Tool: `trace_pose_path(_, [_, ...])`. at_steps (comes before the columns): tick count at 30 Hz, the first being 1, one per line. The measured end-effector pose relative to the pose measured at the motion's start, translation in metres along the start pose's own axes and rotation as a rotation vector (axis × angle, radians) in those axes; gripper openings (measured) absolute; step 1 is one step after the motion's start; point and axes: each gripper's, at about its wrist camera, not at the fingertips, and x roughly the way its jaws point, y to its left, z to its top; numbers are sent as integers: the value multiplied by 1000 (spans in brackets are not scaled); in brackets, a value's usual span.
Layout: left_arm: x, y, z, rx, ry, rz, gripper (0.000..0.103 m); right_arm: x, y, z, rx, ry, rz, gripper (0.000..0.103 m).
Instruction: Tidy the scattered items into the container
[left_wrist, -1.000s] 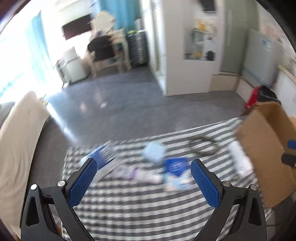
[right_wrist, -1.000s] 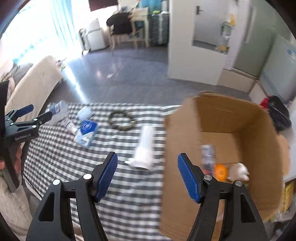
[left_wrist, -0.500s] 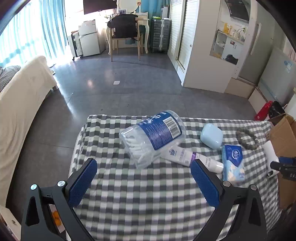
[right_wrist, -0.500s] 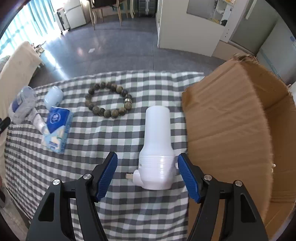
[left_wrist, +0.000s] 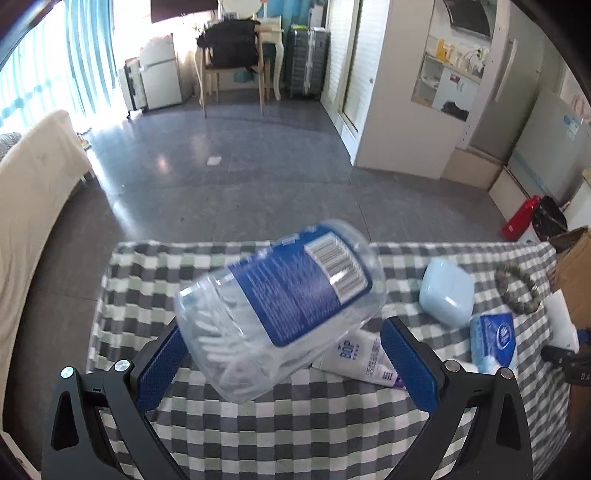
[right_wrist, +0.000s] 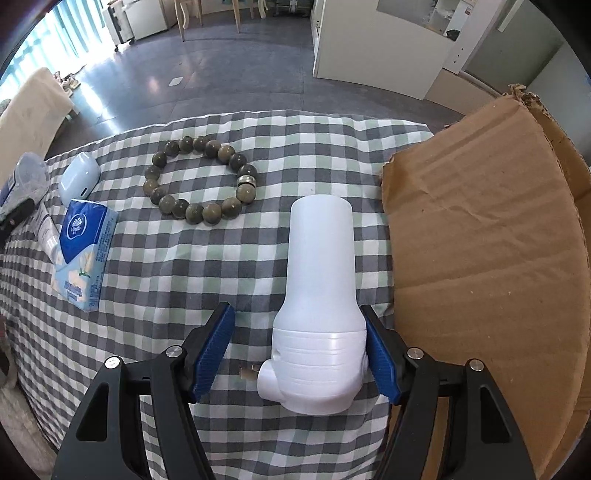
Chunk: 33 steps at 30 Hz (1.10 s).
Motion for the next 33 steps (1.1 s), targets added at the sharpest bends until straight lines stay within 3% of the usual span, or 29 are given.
trace_pose_path(6, [5,2,-1,0,31,11,87,2,-3,2,1,-8,11,67])
trace_pose_path(8, [3,2,-4,3,30,17,74,3,-6,2,3,-14,10,60])
trace_pose_path(10, [0,3,-6,7,30,17,64,0,-5,1,3,-20,7,46])
trace_pose_path(21, [-17,-5,-21,60,3,36,62,-23,4,-15,-5,-40,47,44])
trace_pose_path(26, [-31,-6,-28,56,0,23,35,-38,8,-17,-6,-69,56,44])
trace_pose_path(33, [-50,-10,-40,57,13,24,35,-69,8,-25,-8,-123,66,43])
